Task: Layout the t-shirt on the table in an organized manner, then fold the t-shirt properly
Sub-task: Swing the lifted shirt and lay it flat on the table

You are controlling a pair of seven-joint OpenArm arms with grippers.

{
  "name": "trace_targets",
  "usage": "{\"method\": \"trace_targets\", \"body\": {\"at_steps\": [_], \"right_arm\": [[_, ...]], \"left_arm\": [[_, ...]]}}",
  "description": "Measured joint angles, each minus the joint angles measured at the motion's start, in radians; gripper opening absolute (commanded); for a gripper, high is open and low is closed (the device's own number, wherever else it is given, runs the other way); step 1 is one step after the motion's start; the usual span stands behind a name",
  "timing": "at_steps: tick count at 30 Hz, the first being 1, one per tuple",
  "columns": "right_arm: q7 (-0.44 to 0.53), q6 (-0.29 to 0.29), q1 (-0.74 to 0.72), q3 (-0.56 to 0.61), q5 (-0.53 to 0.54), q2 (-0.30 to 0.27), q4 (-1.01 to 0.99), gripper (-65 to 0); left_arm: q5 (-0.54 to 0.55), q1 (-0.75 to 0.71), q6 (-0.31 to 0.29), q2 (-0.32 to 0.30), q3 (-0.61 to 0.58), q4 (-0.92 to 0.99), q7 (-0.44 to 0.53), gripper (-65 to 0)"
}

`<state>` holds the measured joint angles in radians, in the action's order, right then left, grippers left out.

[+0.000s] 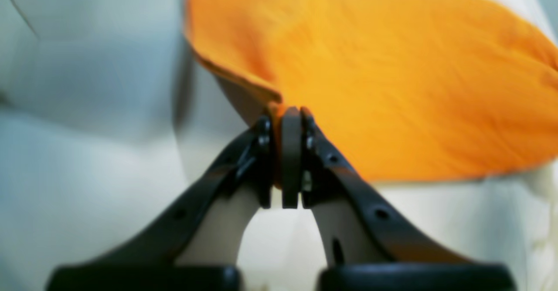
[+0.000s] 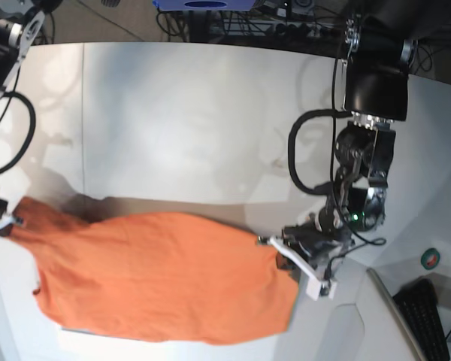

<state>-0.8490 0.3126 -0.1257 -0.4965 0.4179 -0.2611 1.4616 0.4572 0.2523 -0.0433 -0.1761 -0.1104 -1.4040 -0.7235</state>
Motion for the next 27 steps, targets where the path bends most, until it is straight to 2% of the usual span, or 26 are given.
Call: {"method": "trace_targets", "body": {"at_steps": [3,6,9,10,13,17,21,23,27], "right_arm": [[0.04,0.005,0.098,-0.005,0.006,0.031,-0.013,-65.0],[0.094,0.01,0.159,-0.005,0.014,0.029,-0.059,-65.0],[0.118,0.006,0.244,-0.006,0.014,0.027,-0.072,-65.0],[0.112,0.01,0.276,-0.007,0.013,0.031,-0.072,-65.0],[0.106,0.011,0.336,-0.014,0.013,0.051,-0.072,-65.0],[0.152,0.01,0.385,-0.039,0.021,0.057,-0.068,-65.0],[0.14,0.01,0.458,-0.039,0.014,0.066,0.008,-65.0],[0.144,0.01,0.499,-0.038,0.018,0.069,0.075,-65.0],[0.147,0.011,0.554,-0.038,0.023,0.105,0.154,-65.0]], "left_arm": [[-0.005,-0.089,-0.002,-0.028,-0.002,0.002,0.002,-65.0],[-0.008,-0.156,0.009,-0.056,0.008,0.002,0.016,-65.0],[-0.004,-0.226,0.005,-0.058,0.013,0.001,0.084,-65.0],[0.003,-0.253,-0.011,-0.056,0.021,-0.001,0.085,-65.0],[-0.005,-0.313,0.0,-0.062,0.076,-0.002,0.084,-65.0],[-0.007,-0.363,0.008,-0.076,0.117,-0.005,0.09,-65.0],[0.003,-0.421,-0.009,-0.076,0.111,-0.007,0.098,-65.0],[-0.006,-0.445,0.006,-0.08,0.114,-0.021,0.094,-65.0],[0.0,-0.494,0.004,-0.099,0.116,-0.113,0.1,-65.0]]}}
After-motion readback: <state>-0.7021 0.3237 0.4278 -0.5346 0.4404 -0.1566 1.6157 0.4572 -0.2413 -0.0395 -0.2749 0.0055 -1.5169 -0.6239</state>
